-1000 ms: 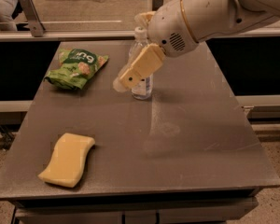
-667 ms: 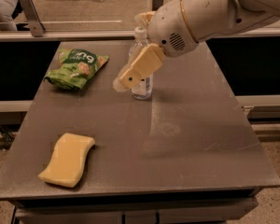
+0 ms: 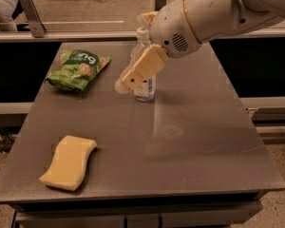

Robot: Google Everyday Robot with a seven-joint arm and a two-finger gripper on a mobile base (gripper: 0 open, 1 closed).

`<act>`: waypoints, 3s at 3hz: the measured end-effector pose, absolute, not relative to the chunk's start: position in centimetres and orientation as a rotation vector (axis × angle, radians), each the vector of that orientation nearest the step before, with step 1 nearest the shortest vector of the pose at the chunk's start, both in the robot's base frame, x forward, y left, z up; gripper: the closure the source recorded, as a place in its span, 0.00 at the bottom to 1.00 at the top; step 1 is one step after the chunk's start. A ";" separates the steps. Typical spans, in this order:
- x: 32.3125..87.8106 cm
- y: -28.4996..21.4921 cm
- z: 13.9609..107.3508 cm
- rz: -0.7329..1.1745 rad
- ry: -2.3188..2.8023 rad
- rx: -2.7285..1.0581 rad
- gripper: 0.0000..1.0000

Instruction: Knock blue plastic bottle over

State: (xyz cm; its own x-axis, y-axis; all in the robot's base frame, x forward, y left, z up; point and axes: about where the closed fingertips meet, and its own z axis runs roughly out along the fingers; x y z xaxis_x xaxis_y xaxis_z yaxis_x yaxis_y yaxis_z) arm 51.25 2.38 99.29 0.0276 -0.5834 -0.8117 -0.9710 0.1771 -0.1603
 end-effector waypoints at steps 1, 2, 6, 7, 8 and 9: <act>51.3 2.4 99.3 0.611 1.654 -1.502 0.00; 51.3 2.4 99.3 0.611 1.653 -1.503 0.00; 52.4 1.2 102.1 0.519 1.546 -1.444 0.00; 53.2 -0.6 101.5 0.510 1.567 -1.376 0.00; 54.2 -2.2 100.3 0.517 1.583 -1.329 0.00; 54.6 -3.6 98.7 0.513 1.622 -1.292 0.00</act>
Offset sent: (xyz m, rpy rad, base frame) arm 0.0217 0.0219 0.0656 0.0904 -0.2336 0.1585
